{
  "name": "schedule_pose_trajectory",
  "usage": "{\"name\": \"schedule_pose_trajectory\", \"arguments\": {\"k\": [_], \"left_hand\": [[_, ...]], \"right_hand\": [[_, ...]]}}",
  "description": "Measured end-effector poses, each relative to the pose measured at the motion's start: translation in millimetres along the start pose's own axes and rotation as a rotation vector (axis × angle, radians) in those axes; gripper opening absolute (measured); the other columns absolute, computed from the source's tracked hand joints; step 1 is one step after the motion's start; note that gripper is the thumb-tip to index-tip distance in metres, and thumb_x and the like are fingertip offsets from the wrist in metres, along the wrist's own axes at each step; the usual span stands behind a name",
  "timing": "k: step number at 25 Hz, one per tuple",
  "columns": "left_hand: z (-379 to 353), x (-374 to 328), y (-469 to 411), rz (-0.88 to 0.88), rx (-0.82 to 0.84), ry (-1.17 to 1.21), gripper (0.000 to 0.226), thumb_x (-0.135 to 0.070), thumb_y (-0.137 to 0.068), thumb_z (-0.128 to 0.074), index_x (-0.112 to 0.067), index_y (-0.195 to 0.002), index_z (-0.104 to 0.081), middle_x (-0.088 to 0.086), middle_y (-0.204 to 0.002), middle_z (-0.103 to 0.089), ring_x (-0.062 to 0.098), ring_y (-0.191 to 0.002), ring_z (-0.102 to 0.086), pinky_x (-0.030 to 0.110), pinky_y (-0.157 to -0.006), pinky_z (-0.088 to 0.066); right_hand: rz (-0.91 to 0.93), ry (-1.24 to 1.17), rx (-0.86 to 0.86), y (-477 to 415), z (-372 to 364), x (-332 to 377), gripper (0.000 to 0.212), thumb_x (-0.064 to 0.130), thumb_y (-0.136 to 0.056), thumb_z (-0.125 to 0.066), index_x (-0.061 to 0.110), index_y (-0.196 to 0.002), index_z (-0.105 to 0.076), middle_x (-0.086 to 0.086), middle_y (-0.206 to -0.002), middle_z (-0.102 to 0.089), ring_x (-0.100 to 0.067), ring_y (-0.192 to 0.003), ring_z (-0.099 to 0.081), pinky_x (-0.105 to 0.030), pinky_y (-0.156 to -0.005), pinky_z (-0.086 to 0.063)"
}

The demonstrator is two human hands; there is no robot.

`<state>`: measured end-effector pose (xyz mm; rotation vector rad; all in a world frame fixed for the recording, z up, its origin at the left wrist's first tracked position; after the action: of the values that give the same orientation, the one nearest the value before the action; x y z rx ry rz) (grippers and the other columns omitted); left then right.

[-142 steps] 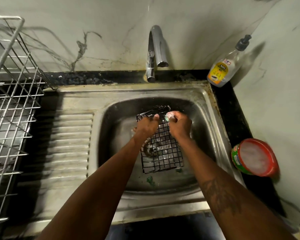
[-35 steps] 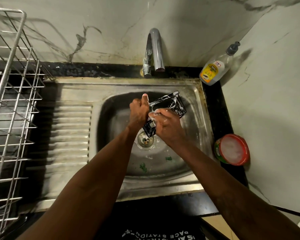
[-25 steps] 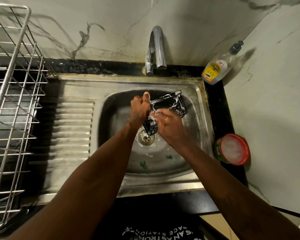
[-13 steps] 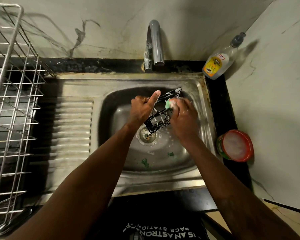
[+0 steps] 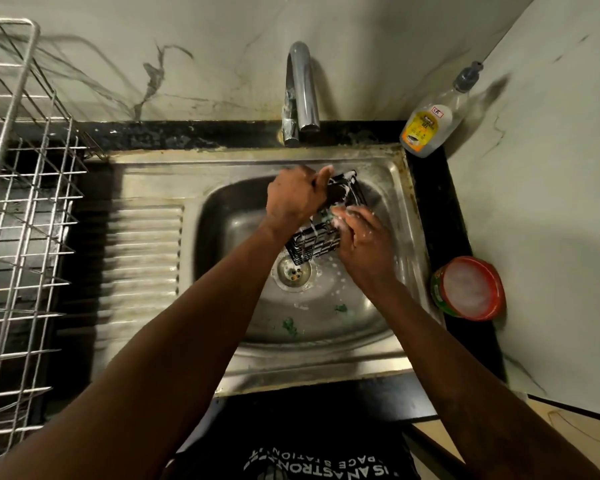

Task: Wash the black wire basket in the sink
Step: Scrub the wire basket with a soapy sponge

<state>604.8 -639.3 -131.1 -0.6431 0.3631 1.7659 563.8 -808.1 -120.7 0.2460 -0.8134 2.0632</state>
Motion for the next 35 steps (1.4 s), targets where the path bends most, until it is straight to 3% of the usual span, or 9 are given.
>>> {"name": "schedule_pose_trajectory", "arguments": {"k": [3,7,11,16,20,26,28,31,35], "left_hand": [[-1.6,7.8,-5.3,0.028,-0.015,0.006,0.074,-0.075,-0.093,-0.032,-0.015,-0.067,-0.068,0.001,-0.057,-0.062,0.015,-0.048,-0.062,0.033,-0.055,-0.059],[-0.3,4.5,-4.8,0.030,-0.019,0.010,0.077,-0.079,-0.090,-0.033,-0.014,-0.066,-0.067,0.000,-0.057,-0.064,0.015,-0.050,-0.063,0.032,-0.056,-0.059],[2.2,-0.9,2.4,0.053,-0.010,-0.071,0.082,-0.091,-0.079,-0.030,-0.020,-0.067,-0.068,-0.005,-0.058,-0.063,0.011,-0.055,-0.061,0.027,-0.058,-0.054],[5.5,-3.5,2.6,0.050,0.020,-0.085,0.079,-0.088,-0.081,-0.033,-0.019,-0.065,-0.067,-0.006,-0.056,-0.062,0.008,-0.052,-0.060,0.022,-0.053,-0.049],[8.6,0.2,0.4,0.103,0.006,-0.067,0.082,-0.086,-0.084,-0.032,-0.013,-0.060,-0.061,-0.002,-0.053,-0.060,0.010,-0.048,-0.059,0.025,-0.056,-0.054],[4.3,-6.2,10.1,0.088,-0.013,-0.138,0.078,-0.086,-0.083,-0.032,-0.019,-0.072,-0.070,-0.006,-0.058,-0.061,0.011,-0.053,-0.056,0.022,-0.056,-0.041],[2.8,-6.3,13.9,0.082,-0.025,-0.132,0.081,-0.088,-0.082,-0.031,-0.020,-0.076,-0.074,-0.005,-0.063,-0.066,0.013,-0.058,-0.061,0.024,-0.058,-0.045],[10.8,-2.4,10.1,0.156,-0.043,-0.076,0.080,-0.089,-0.080,-0.033,-0.019,-0.068,-0.069,-0.005,-0.061,-0.063,0.015,-0.060,-0.061,0.027,-0.061,-0.048],[9.7,14.8,18.9,0.149,-0.046,0.178,0.066,-0.081,-0.085,-0.043,-0.024,-0.057,-0.060,-0.010,-0.053,-0.061,0.007,-0.050,-0.061,0.024,-0.054,-0.051]], "right_hand": [[0.074,-0.058,0.047,21.5,-4.3,4.4,0.024,-0.003,-0.092,-0.062,-0.001,-0.113,-0.074,-0.017,-0.105,-0.072,-0.024,-0.092,-0.067,-0.033,-0.085,-0.057],[0.033,-0.033,-0.096,2.8,4.4,5.5,0.028,-0.002,-0.090,-0.054,-0.003,-0.110,-0.073,-0.020,-0.104,-0.071,-0.019,-0.098,-0.060,-0.019,-0.092,-0.047],[0.083,0.068,-0.062,-14.1,4.7,-5.7,0.030,-0.005,-0.087,-0.053,0.000,-0.105,-0.076,-0.018,-0.100,-0.071,-0.030,-0.089,-0.069,-0.037,-0.077,-0.058],[0.169,0.068,0.022,6.9,10.1,-19.4,0.033,-0.012,-0.085,-0.053,0.001,-0.104,-0.076,-0.013,-0.099,-0.072,-0.029,-0.090,-0.067,-0.041,-0.081,-0.057],[-0.130,-0.017,-0.015,-15.3,1.6,-17.2,0.025,-0.003,-0.089,-0.055,0.004,-0.102,-0.075,-0.011,-0.099,-0.074,-0.028,-0.090,-0.068,-0.031,-0.083,-0.053],[-0.355,-0.066,-0.128,-26.8,10.3,-27.7,0.023,-0.001,-0.087,-0.062,0.003,-0.105,-0.075,-0.015,-0.093,-0.074,-0.026,-0.083,-0.069,-0.013,-0.077,-0.045],[-0.290,-0.038,-0.015,-50.4,10.1,-35.4,0.020,0.002,-0.085,-0.066,0.005,-0.101,-0.078,-0.014,-0.089,-0.074,-0.028,-0.080,-0.069,-0.022,-0.074,-0.050],[-0.158,-0.041,0.077,-54.0,17.2,-36.4,0.023,0.000,-0.083,-0.065,0.008,-0.099,-0.078,-0.012,-0.090,-0.074,-0.026,-0.081,-0.068,-0.023,-0.073,-0.049],[-0.457,-0.078,0.010,-21.2,20.9,-40.7,0.024,0.002,-0.085,-0.062,0.009,-0.105,-0.072,-0.013,-0.099,-0.073,-0.031,-0.091,-0.067,-0.040,-0.080,-0.054]]}}
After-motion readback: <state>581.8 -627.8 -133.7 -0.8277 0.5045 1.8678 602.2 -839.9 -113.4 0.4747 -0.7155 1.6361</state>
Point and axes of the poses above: each hand's wrist, its own y-axis away from the middle knuckle, its own z-axis out of the back of the hand, x = y × z, the point moved 4 cm from there along -y, towards the middle knuckle
